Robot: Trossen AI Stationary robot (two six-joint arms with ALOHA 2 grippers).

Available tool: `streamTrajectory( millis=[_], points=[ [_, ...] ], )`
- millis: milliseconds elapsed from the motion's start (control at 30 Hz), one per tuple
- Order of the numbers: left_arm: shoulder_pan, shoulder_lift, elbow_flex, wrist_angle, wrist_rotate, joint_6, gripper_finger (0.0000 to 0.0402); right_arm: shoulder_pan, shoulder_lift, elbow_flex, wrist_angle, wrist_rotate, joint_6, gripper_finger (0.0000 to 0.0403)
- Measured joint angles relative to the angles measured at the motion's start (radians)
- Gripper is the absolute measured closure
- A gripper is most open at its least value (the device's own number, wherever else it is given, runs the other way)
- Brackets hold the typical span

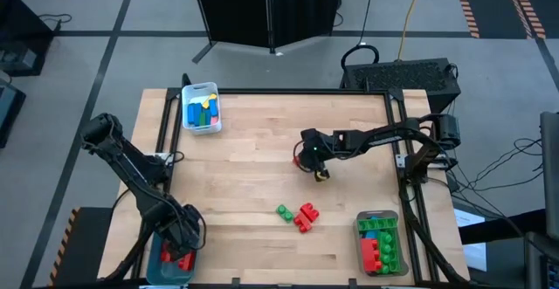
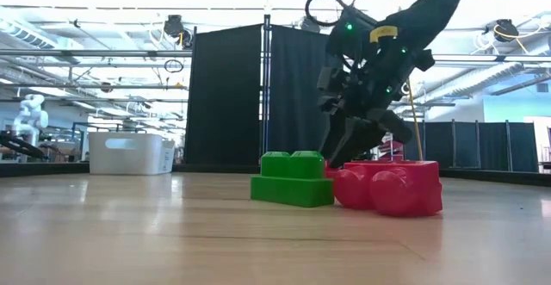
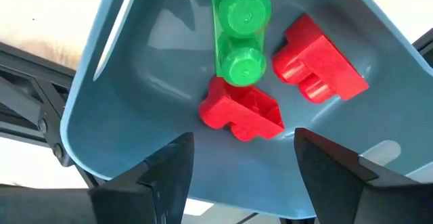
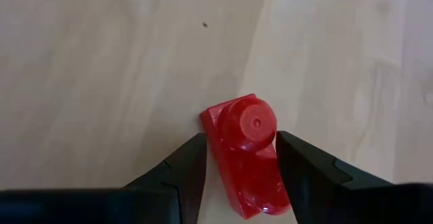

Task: Sort blocks by size
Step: Put the red 2 stud gamepiece into the blue bin

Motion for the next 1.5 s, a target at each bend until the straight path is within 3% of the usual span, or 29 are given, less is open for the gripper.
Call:
streamTrajectory(
  millis=[167,300,567,800,967,1100,1500],
  points=[
    [0.0,0.0,0.0,0.0,0.0,0.003,0.0162,-0.031,0.001,0.0,-0.005,-0.006,0.002,0.0238],
    [0.0,0.0,0.0,0.008,-0.011,0.008,0.0162,-0.048,0.001,0.0,-0.008,-0.085,0.041,0.0238],
    [0.0,0.0,0.069,-0.004,-0.169,0.077,0.0162,-0.021,0.039,0.003,0.019,-0.184,0.103,0.0238],
    [0.0,-0.001,0.124,-0.05,-0.284,0.114,0.0162,0.006,0.031,0.028,0.041,-0.176,0.106,0.0238],
    [0.001,-0.002,0.125,-0.053,-0.368,0.114,0.0162,0.006,0.03,0.071,-0.052,-0.168,0.103,0.0238],
    [0.012,-0.002,0.125,-0.053,-0.43,0.117,0.0162,0.007,0.03,0.116,-0.177,-0.094,0.102,0.0238],
    [0.108,-0.002,0.126,0.029,-0.816,0.216,0.0162,0.007,0.029,0.227,-0.415,-0.03,0.017,0.0238]
  ],
)
